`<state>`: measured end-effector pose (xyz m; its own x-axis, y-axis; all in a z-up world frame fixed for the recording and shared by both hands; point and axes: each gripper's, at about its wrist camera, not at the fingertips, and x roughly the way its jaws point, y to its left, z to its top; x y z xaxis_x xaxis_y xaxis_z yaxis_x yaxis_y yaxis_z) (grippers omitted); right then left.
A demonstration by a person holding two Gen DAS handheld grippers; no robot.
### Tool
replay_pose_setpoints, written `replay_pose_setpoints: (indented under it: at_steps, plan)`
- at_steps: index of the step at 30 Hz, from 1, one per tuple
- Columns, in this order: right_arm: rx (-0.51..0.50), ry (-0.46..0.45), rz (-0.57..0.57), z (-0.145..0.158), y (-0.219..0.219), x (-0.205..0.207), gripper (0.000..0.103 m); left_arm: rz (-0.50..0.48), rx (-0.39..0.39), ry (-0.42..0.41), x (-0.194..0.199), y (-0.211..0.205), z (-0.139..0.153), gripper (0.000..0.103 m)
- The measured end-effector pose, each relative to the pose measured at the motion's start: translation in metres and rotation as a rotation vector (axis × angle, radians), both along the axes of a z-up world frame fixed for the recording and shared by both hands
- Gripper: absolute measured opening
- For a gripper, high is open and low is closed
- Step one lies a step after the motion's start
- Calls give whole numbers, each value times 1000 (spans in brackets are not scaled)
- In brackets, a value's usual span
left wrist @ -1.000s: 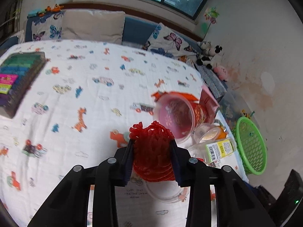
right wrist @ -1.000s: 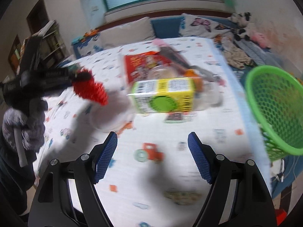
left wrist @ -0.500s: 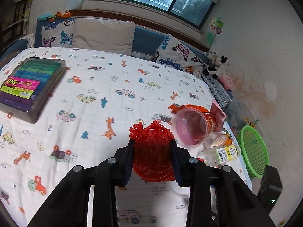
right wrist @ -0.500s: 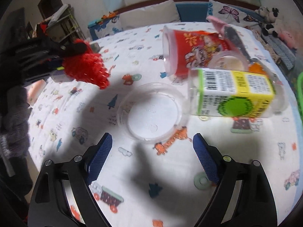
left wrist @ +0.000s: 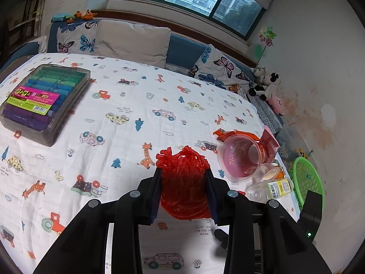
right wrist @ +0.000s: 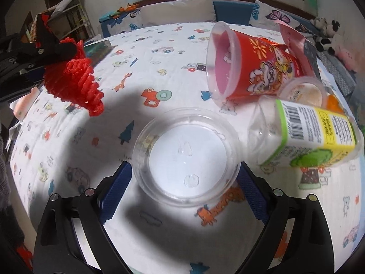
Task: Collect trash
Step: 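Grasp the red plastic netting with the left gripper while the right gripper grasps the clear lid, then carry the clear lid and red netting to the green basket and release both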
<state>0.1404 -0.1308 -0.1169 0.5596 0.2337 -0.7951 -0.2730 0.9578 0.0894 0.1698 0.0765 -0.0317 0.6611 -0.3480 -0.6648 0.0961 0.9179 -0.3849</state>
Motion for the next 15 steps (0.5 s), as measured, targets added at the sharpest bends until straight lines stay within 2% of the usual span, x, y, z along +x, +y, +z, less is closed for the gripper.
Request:
replay_pose_setpoints:
  at_steps: [8,15]
  plan:
    - [-34,-16,-20,-6,12,9,97,14,-8,4,0,7,-2,34]
    - [-27,-29,-17,-3,12,7,92,13,-7,4,-1,5,-2,34]
